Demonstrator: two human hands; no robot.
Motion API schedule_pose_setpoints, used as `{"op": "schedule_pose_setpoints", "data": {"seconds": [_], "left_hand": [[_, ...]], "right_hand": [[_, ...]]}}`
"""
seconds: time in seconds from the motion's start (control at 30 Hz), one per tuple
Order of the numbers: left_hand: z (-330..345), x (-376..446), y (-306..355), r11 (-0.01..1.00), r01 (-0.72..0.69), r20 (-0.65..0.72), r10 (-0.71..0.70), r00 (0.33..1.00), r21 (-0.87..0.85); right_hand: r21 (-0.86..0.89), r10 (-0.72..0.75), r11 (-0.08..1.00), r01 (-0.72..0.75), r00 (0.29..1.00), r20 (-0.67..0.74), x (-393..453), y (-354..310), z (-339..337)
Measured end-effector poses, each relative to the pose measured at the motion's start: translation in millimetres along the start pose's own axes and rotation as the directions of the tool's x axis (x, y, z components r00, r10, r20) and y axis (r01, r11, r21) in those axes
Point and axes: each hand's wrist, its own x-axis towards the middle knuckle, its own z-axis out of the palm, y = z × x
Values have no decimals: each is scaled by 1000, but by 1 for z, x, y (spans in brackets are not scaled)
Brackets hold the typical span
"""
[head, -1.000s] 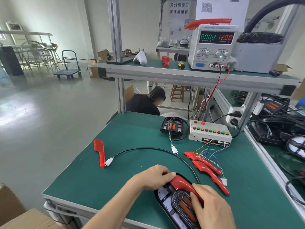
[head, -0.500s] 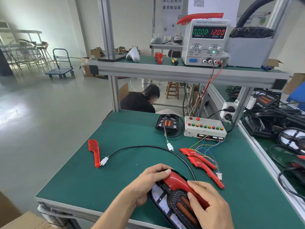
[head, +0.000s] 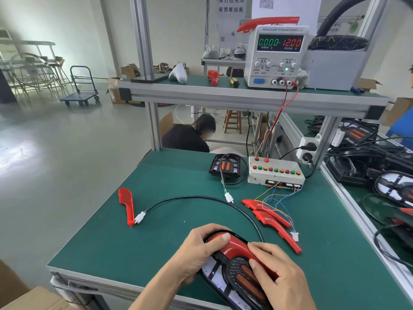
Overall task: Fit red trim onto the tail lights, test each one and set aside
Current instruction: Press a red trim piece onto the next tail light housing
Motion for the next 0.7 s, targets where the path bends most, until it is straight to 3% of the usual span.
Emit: {"op": "schedule_pose_setpoints", "data": {"seconds": [0.2, 0.33, 0.43, 0.7], "left_hand": [[0, -7, 2, 1000, -10, -8, 10, 1000, -4], [1, -8, 4, 999, -29, -11, 29, 1000, 35], [0, -11, 4, 999, -36, -9, 36, 999, 33], [-2, -14, 6, 995, -54, 6, 54, 999, 81]], "right_hand": [[153, 105, 984, -94, 992, -68, -12, 2, -15], [341, 365, 868, -362, 929, 57, -15, 6, -14], [328, 457, 811, -485, 874, 163, -12, 14, -19], [293, 427, 838, -461, 887, 176, -12, 13, -18]]}}
